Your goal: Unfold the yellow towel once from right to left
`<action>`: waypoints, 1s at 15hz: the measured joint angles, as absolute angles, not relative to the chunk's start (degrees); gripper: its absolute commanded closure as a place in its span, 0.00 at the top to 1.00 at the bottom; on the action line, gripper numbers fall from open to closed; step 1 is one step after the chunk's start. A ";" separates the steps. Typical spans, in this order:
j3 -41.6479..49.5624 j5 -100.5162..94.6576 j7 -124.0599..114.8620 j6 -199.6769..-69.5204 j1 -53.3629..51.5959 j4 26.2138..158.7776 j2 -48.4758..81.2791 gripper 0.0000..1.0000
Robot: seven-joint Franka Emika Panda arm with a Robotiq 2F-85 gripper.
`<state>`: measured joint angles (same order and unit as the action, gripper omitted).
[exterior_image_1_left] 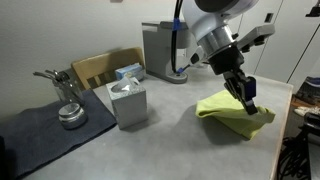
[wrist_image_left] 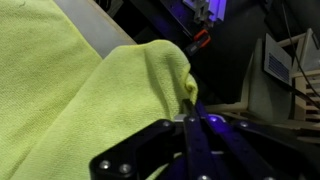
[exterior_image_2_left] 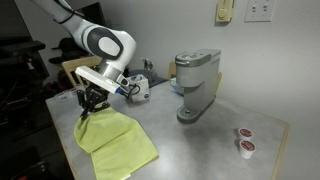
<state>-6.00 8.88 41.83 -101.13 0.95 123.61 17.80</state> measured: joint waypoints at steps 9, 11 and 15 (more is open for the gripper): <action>-6.55 10.26 28.34 -108.09 -1.38 121.97 18.54 0.01; -6.74 10.76 24.39 -109.54 -1.99 121.73 18.55 0.01; -7.49 11.26 17.86 -111.32 -3.51 121.67 18.81 0.01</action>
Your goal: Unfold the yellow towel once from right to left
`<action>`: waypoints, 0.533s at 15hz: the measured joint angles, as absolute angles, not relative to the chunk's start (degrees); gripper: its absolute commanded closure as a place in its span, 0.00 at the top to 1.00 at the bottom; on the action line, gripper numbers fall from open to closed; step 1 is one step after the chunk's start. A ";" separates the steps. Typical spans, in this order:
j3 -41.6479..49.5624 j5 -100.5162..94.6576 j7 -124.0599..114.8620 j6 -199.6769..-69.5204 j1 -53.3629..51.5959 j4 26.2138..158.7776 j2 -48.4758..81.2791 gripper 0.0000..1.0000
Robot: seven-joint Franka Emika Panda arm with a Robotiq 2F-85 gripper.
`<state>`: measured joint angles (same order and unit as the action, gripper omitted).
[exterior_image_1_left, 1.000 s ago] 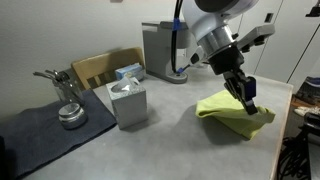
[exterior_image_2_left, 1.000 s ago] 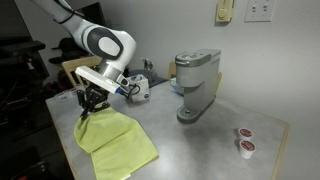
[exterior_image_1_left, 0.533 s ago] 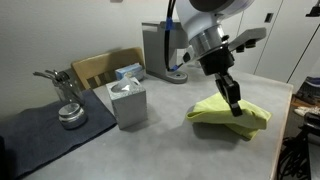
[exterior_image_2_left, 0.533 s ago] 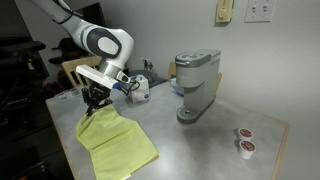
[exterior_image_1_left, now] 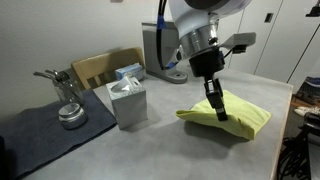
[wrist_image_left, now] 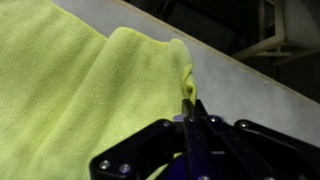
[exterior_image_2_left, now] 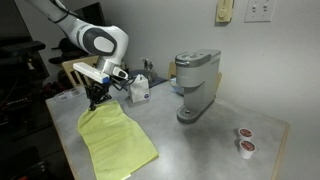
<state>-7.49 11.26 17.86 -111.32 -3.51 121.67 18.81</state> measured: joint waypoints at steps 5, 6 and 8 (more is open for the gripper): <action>-8.52 13.76 11.96 -113.63 -5.05 121.48 20.34 0.01; -8.73 14.41 10.77 -114.37 -5.31 121.41 20.73 0.01; -8.89 15.34 8.67 -115.52 -5.92 121.12 21.47 0.01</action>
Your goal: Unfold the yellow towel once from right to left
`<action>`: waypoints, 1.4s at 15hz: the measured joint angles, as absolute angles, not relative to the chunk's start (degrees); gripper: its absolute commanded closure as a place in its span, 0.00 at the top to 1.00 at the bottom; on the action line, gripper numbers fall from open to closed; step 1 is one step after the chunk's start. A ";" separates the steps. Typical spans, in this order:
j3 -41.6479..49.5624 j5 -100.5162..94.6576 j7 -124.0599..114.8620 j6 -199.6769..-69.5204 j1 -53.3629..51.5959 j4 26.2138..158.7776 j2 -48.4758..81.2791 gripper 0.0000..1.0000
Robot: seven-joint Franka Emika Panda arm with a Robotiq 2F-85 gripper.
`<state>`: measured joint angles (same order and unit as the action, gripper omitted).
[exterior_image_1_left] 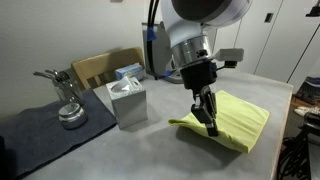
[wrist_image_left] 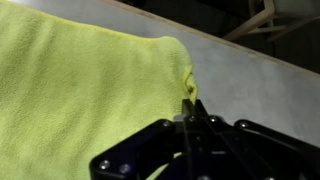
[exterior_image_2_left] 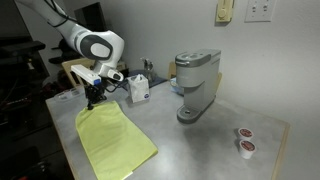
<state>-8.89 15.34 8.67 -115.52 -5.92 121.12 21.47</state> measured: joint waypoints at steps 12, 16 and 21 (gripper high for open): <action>-8.52 15.58 5.40 -116.21 -6.35 120.85 22.50 0.97; -6.50 14.76 5.50 -115.48 -5.08 123.60 19.16 1.00; -2.22 9.29 4.71 -109.92 -2.53 128.52 10.31 1.00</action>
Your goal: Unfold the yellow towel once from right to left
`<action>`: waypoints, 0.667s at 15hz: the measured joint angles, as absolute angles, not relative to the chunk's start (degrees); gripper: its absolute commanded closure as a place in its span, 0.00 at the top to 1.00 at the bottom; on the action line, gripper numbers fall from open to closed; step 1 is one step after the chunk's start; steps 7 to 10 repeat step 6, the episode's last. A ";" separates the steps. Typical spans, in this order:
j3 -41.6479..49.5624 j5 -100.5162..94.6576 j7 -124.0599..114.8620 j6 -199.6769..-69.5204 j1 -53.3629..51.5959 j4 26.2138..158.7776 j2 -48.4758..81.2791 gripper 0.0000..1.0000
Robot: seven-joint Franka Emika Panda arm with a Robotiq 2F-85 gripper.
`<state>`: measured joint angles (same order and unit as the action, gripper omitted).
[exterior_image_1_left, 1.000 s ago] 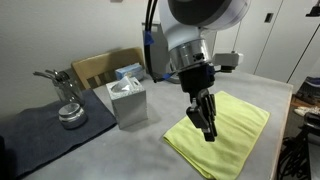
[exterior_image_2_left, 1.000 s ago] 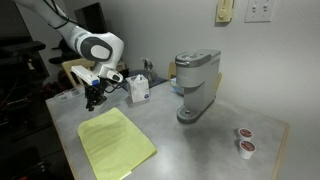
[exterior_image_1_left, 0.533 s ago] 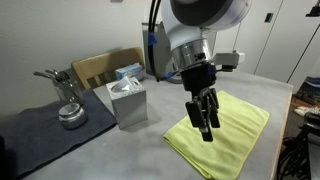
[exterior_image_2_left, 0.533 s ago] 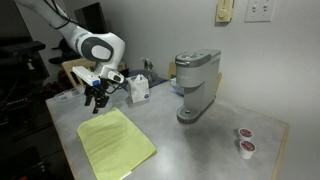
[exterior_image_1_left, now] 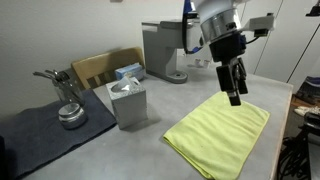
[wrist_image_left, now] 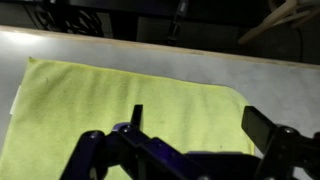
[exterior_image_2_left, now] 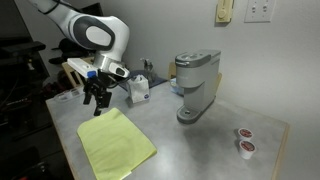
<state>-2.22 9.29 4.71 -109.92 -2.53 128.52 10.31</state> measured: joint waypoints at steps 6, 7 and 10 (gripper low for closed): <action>0.76 3.67 3.72 -104.47 -0.79 131.88 0.74 1.00; 0.76 3.67 3.72 -104.47 -0.79 131.88 0.74 1.00; 0.76 3.67 3.72 -104.47 -0.79 131.88 0.74 1.00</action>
